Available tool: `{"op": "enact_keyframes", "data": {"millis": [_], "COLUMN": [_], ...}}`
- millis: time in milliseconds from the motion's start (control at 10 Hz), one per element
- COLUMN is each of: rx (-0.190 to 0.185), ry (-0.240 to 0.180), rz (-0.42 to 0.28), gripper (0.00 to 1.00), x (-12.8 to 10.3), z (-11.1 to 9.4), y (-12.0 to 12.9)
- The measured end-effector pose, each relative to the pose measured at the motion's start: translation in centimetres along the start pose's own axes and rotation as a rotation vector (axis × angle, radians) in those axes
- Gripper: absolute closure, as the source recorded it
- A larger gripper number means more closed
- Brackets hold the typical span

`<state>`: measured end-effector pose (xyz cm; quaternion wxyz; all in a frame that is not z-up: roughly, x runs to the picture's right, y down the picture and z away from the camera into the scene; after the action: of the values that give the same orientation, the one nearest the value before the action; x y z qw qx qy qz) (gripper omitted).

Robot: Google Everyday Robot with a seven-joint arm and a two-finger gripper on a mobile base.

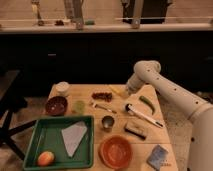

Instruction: Place banana in plastic cup

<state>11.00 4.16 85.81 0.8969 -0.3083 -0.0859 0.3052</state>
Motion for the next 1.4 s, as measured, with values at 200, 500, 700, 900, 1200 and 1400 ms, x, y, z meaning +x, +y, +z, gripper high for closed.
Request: {"op": "enact_keyframes", "data": {"millis": [200,500,700,900,1200,1400], "rx": [-0.017,-0.036,-0.036,-0.037,-0.07,-0.101], "ry": [-0.018,-0.024,-0.025,-0.028,-0.044,-0.042], "rz": [-0.077,-0.166,-0.165,-0.161,-0.2,-0.259], "gripper": [1.0,1.0,1.0,1.0,1.0,1.0], "x": [-2.0,-3.6,-3.6,-3.5,-3.9,-6.0], "z": [-0.4,-0.5,-0.6,-0.6,-0.2,0.9], "y": [2.6,5.4,5.4,5.3,6.2,8.4]}}
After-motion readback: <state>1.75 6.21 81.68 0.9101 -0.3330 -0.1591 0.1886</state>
